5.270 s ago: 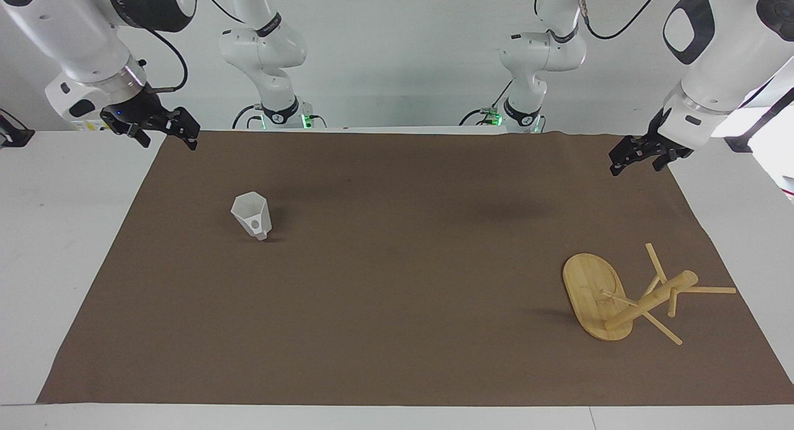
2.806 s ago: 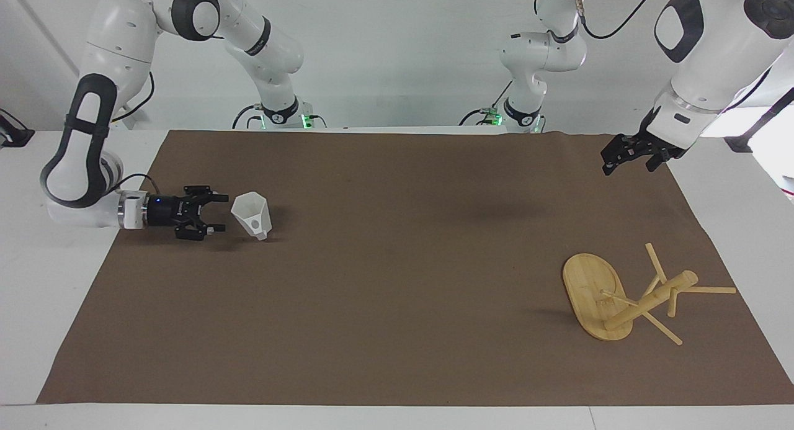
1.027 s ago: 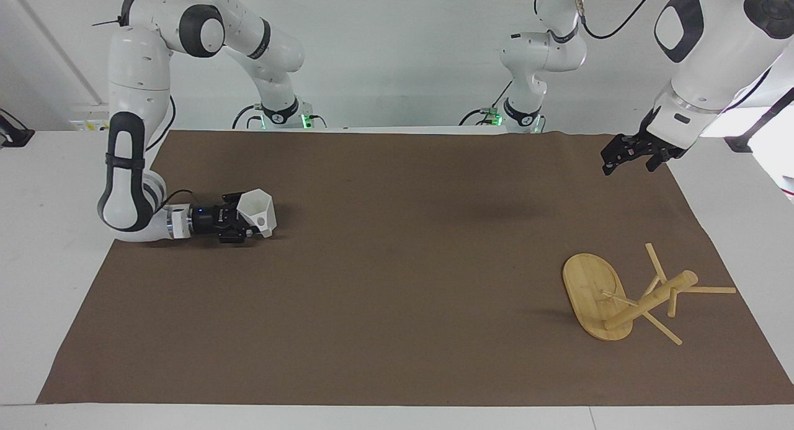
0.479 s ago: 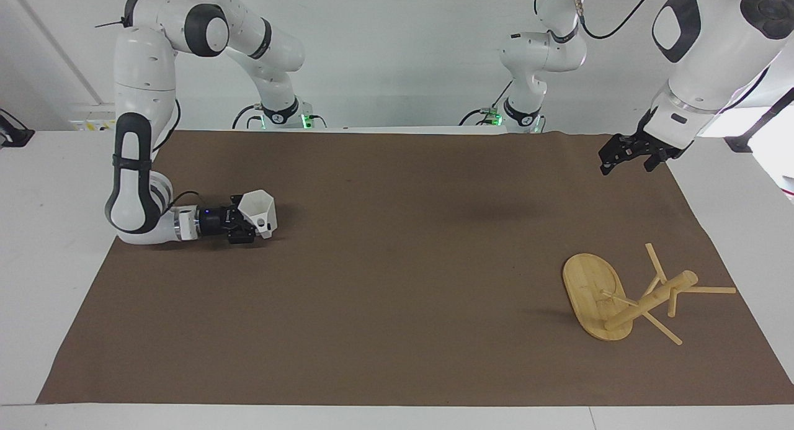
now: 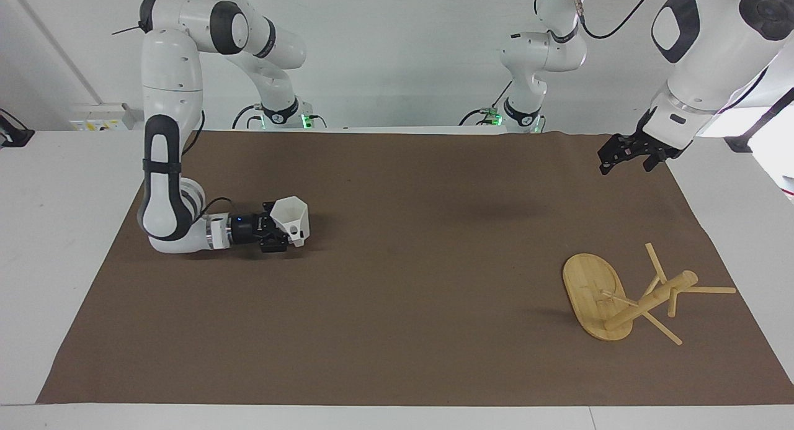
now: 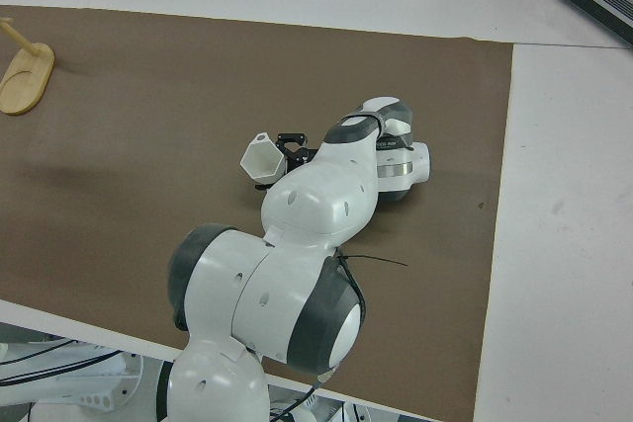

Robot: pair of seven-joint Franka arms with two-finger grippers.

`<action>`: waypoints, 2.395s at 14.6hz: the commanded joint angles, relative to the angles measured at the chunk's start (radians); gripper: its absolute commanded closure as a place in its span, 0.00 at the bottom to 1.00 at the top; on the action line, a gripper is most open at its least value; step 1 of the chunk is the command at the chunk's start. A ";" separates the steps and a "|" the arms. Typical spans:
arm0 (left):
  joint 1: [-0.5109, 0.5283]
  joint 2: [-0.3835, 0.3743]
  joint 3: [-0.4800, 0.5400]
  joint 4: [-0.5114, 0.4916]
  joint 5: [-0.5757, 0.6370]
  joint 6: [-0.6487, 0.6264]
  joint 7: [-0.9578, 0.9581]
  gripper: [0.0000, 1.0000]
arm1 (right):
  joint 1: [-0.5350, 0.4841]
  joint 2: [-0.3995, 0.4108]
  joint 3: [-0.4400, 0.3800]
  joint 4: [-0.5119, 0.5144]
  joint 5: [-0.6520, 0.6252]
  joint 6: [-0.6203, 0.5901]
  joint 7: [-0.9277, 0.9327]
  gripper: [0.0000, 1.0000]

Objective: Hang cup on rack
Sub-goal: 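Lift the white mug with the right gripper toward the mug tree, then hold the mug with the right gripper while the left gripper reaches it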

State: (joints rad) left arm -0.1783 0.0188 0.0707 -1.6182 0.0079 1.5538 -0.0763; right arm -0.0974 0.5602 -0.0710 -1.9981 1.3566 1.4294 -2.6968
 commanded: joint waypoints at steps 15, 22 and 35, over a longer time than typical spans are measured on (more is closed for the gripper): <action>-0.024 -0.020 -0.005 -0.028 -0.002 0.065 -0.042 0.00 | 0.746 -0.102 -0.003 0.074 0.892 0.714 0.209 1.00; -0.082 -0.030 -0.005 -0.084 -0.003 0.164 -0.149 0.00 | 0.809 -0.082 0.071 0.128 0.932 0.818 0.148 1.00; -0.349 -0.045 -0.009 -0.249 -0.009 0.331 -0.381 0.07 | 0.825 -0.095 0.073 0.134 0.940 0.872 0.081 1.00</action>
State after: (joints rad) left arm -0.5014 0.0119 0.0492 -1.8130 0.0054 1.8612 -0.4399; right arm 0.7271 0.4667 -0.0031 -1.8722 2.2752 2.2826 -2.6076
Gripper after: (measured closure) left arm 0.062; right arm 0.211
